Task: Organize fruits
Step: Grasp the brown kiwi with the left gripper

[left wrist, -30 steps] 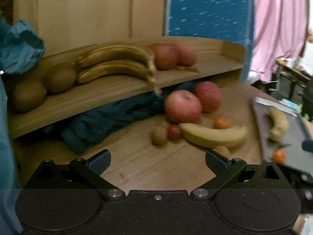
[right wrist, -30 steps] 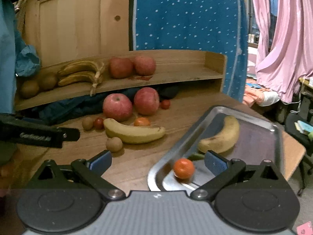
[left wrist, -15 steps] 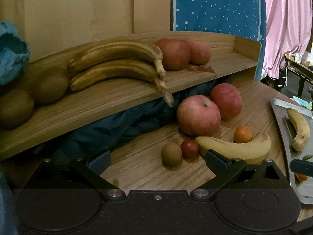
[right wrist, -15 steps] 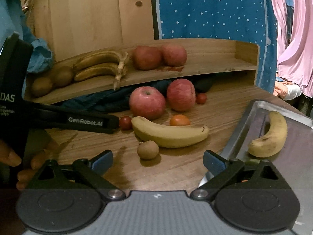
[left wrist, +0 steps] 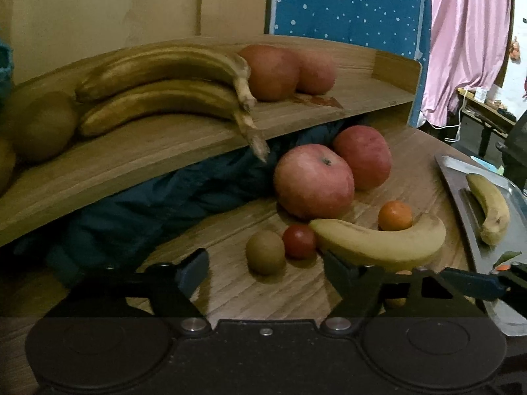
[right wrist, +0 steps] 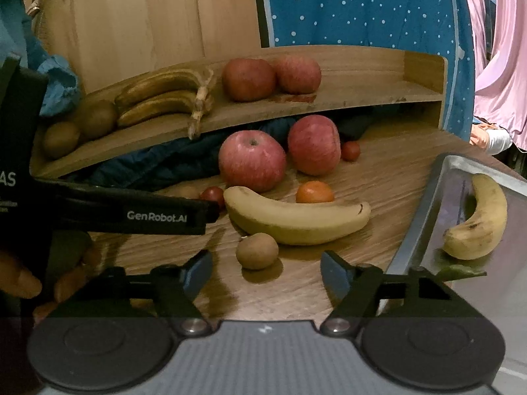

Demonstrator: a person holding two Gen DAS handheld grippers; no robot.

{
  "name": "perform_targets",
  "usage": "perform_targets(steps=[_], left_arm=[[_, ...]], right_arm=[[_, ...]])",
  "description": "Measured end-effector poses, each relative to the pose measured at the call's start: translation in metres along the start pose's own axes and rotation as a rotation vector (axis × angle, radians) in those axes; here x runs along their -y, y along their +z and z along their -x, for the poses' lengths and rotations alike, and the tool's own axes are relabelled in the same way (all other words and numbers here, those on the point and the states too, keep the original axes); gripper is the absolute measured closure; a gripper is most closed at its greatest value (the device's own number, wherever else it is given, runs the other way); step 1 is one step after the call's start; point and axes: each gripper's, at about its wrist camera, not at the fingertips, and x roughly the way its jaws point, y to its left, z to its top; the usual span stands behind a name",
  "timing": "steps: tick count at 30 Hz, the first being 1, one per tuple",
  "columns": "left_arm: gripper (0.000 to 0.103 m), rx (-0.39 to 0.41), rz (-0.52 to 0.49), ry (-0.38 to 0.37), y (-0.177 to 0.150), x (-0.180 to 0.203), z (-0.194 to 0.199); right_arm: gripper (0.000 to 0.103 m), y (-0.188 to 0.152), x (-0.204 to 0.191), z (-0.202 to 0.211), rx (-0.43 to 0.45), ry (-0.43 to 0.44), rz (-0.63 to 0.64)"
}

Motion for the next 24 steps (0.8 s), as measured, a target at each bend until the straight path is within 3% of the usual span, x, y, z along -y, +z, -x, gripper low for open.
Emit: perform_targets(steps=[7,11,16,24], left_arm=[[0.055,0.003,0.017,-0.002,0.000,-0.002,-0.003],[0.075,0.007,0.011,-0.002,-0.002,-0.002,-0.002],[0.075,0.010,0.002,-0.010,-0.003,-0.001,0.001],[0.076,0.004,-0.036,-0.039,-0.009,0.008,0.018]], right_arm=[[0.044,0.001,-0.002,-0.006,0.000,-0.012,-0.004],[0.054,0.001,-0.005,-0.006,0.002,-0.022,0.005],[0.069,0.001,-0.005,-0.005,0.003,-0.002,0.009],[0.071,-0.001,-0.005,-0.001,0.004,0.001,0.015]])
